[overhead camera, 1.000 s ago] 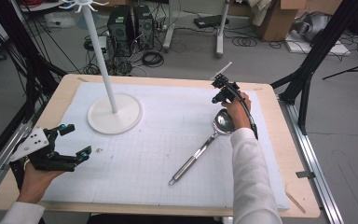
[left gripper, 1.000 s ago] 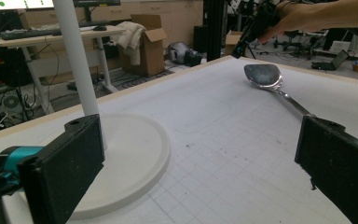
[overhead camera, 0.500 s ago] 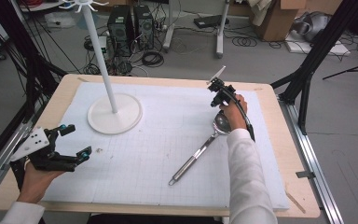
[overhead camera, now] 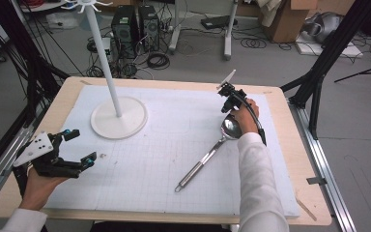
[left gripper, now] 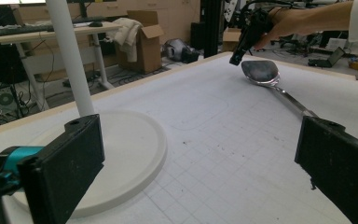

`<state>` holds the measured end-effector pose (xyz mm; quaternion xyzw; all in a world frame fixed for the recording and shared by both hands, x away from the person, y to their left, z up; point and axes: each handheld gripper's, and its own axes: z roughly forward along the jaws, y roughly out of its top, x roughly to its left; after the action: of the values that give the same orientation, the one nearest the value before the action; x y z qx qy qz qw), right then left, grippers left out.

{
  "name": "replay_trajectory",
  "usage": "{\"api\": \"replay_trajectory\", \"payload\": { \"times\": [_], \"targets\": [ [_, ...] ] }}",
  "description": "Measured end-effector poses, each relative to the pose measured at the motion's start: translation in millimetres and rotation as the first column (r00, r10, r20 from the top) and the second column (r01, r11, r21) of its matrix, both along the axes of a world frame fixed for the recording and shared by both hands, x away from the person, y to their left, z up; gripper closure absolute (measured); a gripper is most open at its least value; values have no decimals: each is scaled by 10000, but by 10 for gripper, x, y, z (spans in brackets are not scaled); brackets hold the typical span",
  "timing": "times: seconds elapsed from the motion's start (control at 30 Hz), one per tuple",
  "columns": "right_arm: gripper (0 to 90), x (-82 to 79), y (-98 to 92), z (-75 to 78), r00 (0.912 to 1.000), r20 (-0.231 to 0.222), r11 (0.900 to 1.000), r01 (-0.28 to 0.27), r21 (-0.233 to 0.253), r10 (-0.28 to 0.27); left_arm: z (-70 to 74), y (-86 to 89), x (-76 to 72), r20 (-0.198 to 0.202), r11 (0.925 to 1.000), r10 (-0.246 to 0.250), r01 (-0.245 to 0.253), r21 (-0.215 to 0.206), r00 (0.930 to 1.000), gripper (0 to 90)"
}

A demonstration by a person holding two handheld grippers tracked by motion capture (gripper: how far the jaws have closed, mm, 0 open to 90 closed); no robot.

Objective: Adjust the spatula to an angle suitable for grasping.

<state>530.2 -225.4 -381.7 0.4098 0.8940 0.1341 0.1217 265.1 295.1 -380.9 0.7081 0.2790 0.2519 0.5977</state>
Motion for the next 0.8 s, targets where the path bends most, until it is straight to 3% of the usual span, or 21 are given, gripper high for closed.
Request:
{"api": "replay_trajectory", "payload": {
  "times": [0.8],
  "targets": [
    [900,-14,-58,-29,9996,-274,9996,-73,-255,66,-1,13,-3,-9,10000,15,-15,14,10000,18]
  ]
}}
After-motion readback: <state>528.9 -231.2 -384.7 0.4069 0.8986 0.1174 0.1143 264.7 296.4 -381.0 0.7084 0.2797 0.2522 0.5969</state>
